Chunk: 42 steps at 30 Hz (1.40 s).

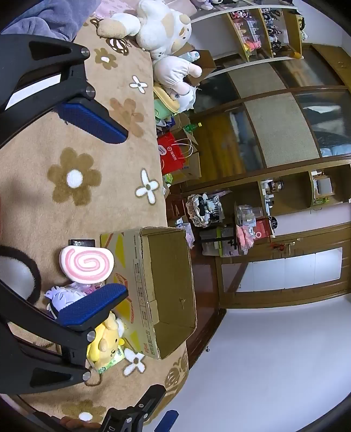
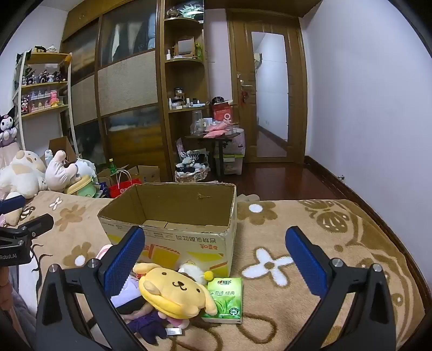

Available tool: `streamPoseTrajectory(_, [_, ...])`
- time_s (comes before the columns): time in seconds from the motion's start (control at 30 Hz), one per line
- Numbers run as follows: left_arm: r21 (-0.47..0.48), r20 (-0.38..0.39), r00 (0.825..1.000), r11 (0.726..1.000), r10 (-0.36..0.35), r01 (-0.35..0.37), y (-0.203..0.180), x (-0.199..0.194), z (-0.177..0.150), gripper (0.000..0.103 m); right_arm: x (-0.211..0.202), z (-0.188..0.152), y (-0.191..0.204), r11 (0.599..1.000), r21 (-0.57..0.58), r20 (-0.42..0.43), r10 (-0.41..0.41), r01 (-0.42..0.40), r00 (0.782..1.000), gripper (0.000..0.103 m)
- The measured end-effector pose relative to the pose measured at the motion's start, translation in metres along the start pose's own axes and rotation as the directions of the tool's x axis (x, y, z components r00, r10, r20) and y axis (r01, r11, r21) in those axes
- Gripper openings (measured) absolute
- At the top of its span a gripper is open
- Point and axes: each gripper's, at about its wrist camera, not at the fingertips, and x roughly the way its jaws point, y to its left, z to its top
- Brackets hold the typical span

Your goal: Organize soft objects

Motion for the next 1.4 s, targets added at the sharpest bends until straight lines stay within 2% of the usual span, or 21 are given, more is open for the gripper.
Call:
streamPoseTrajectory(0.97, [0.005, 0.018, 1.000, 1.000, 0.016, -0.016, 0.002, -0.002, 0.000, 0.102, -0.003, -0.001, 0.002, 1.000, -0.001, -0.001, -0.003, 0.003, 1.000, 0.103])
streamPoseTrajectory(1.17, [0.007, 0.018, 1.000, 1.000, 0.016, -0.016, 0.001, -0.002, 0.000, 0.102, 0.008, -0.001, -0.018, 1.000, 0.001, 0.000, -0.012, 0.012, 1.000, 0.103])
streamPoseTrajectory(1.4, [0.007, 0.021, 1.000, 1.000, 0.020, -0.020, 0.003, -0.004, 0.001, 0.102, 0.004, -0.001, -0.008, 1.000, 0.001, 0.003, -0.017, 0.017, 1.000, 0.103])
